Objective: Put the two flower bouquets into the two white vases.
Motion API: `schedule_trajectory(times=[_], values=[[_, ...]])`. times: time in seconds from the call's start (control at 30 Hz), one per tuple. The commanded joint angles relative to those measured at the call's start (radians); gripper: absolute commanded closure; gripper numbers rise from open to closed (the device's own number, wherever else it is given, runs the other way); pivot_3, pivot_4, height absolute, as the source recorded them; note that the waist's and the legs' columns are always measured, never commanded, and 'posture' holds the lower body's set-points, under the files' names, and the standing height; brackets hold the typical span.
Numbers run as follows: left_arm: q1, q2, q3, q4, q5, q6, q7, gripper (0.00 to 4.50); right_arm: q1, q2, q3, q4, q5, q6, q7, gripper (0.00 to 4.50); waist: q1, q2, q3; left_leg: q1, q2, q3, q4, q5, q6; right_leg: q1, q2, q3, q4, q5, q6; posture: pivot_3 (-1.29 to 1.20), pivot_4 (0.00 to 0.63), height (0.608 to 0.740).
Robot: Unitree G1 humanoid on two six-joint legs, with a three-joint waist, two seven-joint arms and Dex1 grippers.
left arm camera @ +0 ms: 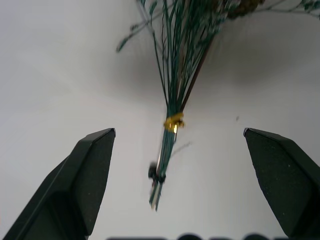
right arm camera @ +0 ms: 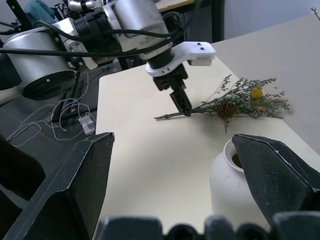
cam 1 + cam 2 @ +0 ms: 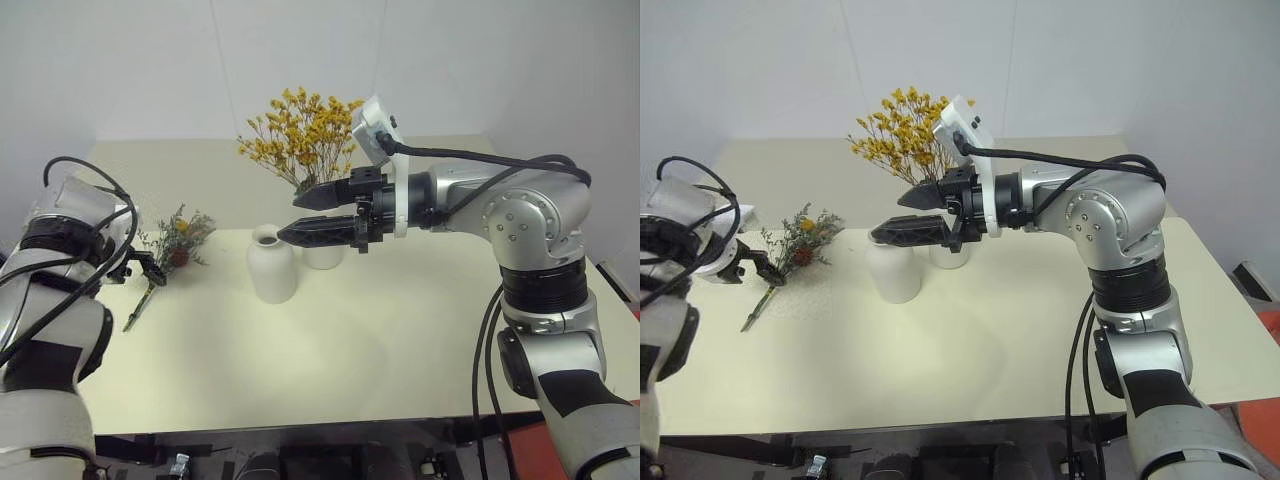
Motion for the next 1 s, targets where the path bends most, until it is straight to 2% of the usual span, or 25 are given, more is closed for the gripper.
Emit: schedule_trajectory(times=[0.03, 0.17, 0.27, 0.5, 0.7, 1.0], values=[[-0.032, -0.021, 0.049, 0.086, 0.043, -0.099, 0.041, 0.00, -0.024, 0.000, -0.028, -0.022, 0.002, -0.023, -0.002, 0.03, -0.001, 0.000, 0.000, 0.000, 0.000, 0.000, 0.000, 0.000, 0.000, 0.000, 0.000, 0.000, 0.000, 0.000, 0.000, 0.00, 0.150, 0.740], [-0.026, -0.056, 0.101, 0.148, 0.067, -0.149, 0.090, 0.00, -0.016, -0.006, -0.043, -0.039, 0.010, -0.005, -0.021, 0.03, -0.004, 0.000, 0.000, -0.001, 0.000, 0.000, 0.000, 0.000, 0.000, -0.001, 0.000, 0.000, 0.001, 0.000, 0.000, 0.00, 0.150, 0.740], [-0.011, -0.063, 0.140, 0.170, 0.080, -0.177, 0.138, 0.59, -0.012, -0.013, -0.050, -0.048, 0.016, 0.006, -0.033, 0.00, -0.004, 0.000, 0.000, -0.002, 0.000, 0.000, 0.000, 0.000, 0.000, -0.001, 0.000, 0.000, 0.001, 0.000, 0.000, 0.00, 0.150, 0.740], [0.025, -0.068, 0.243, 0.196, 0.087, -0.234, 0.263, 2.71, -0.006, -0.024, -0.065, -0.058, 0.033, 0.026, -0.049, 0.00, -0.002, 0.000, 0.000, -0.001, 0.000, 0.000, 0.000, 0.000, 0.000, -0.001, -0.001, 0.000, 0.001, 0.001, 0.000, 0.00, 0.150, 0.740], [0.046, -0.076, 0.280, 0.200, 0.097, -0.229, 0.272, 4.48, -0.002, -0.032, -0.076, -0.061, 0.037, 0.048, -0.060, 0.00, -0.002, -0.001, 0.000, -0.001, 0.000, 0.000, 0.000, 0.000, 0.000, -0.001, -0.001, 0.000, 0.001, 0.001, 0.000, 0.00, 0.150, 0.740], [0.014, -0.070, 0.296, 0.183, 0.128, -0.233, 0.231, 4.48, 0.003, -0.051, -0.083, -0.059, 0.042, 0.049, -0.064, 0.00, -0.002, -0.001, 0.000, -0.001, 0.000, 0.000, 0.000, 0.000, 0.000, -0.001, -0.001, 0.000, 0.002, 0.001, 0.000, 0.00, 0.150, 0.740]])
